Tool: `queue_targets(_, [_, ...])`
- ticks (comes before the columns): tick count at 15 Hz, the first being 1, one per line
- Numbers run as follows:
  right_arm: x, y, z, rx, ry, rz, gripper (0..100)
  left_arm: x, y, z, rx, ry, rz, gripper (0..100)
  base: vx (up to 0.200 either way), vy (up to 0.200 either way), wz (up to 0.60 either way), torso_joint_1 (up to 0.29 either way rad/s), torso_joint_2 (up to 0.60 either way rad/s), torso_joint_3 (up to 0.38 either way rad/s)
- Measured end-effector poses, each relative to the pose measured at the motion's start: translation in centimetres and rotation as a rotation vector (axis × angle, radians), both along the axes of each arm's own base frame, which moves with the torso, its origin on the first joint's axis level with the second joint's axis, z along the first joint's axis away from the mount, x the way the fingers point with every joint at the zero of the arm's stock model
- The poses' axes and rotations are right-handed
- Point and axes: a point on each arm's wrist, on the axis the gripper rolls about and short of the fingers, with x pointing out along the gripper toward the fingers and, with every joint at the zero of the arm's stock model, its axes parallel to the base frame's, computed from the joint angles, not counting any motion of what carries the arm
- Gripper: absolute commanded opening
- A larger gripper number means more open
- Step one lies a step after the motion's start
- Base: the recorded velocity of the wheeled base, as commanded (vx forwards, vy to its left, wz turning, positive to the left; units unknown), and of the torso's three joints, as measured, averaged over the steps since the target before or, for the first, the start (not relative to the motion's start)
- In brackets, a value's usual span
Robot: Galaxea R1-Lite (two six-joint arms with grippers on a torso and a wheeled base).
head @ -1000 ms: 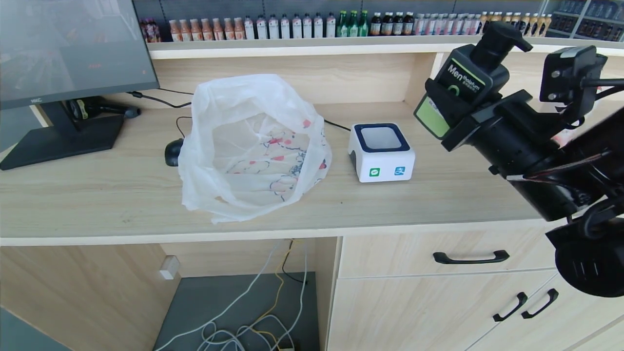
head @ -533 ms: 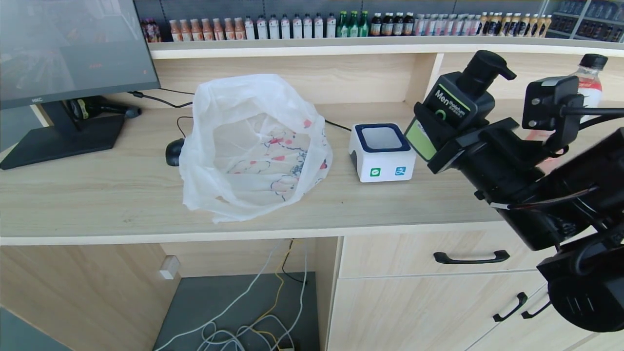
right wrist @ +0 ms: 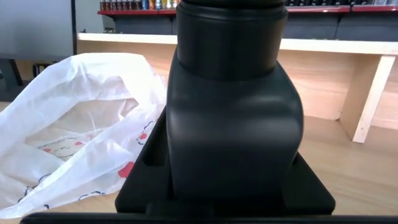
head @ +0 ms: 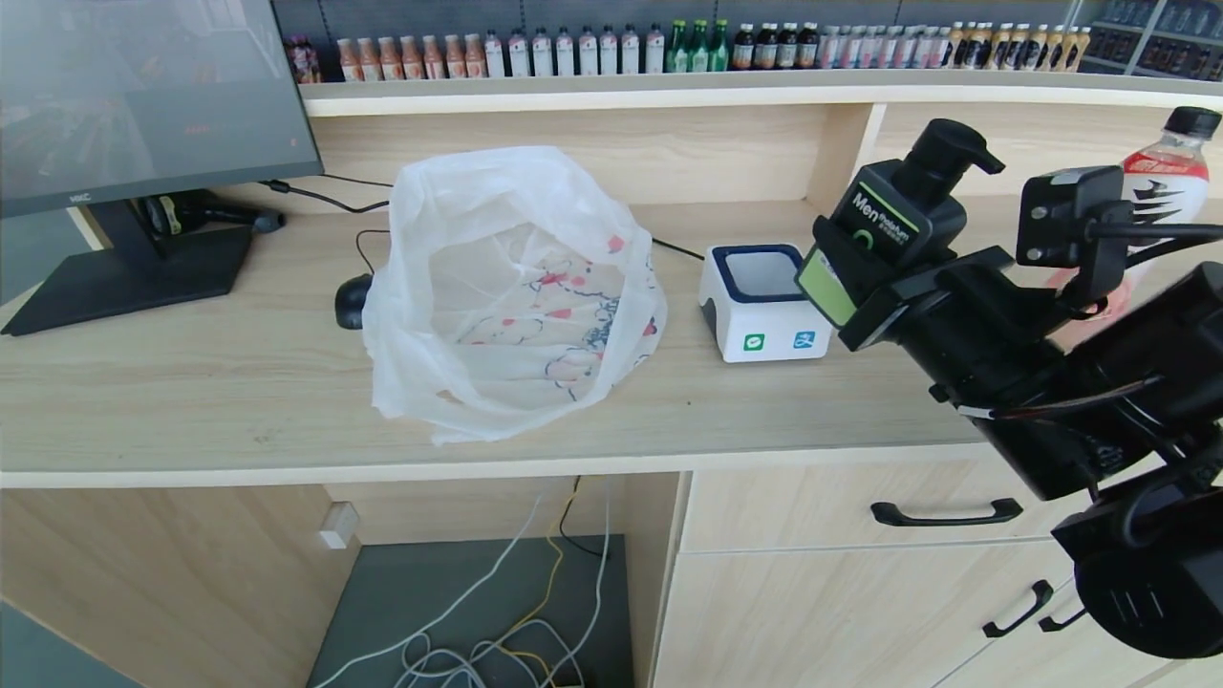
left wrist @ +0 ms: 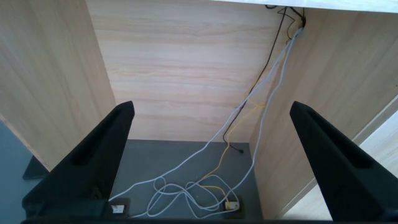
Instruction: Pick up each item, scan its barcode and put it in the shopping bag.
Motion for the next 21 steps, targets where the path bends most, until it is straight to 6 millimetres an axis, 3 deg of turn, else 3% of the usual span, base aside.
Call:
queue_targets(12, [0.1,0.1,-0.2,0.011,0.016,0.001,0,0.0,0.0,0.0,-0.002,0.000,0.000,100,0.000,0.200,0.00,0.003,0.00,0.004])
queue_targets(18, [-0.6,0.1,0.5,0.022,-0.006,-0.005,0,0.0,0.0,0.0,0.001,-0.001,0.001,100,0.000,0.000,0.00,0.000,0.00,0.000])
queue_targets(21, [-1.9,2.4,0.8,0.036,-0.004,0.065,0,0.0,0.0,0.0,0.001,0.000,0.000,100,0.000,0.000,0.00,0.000,0.00,0.000])
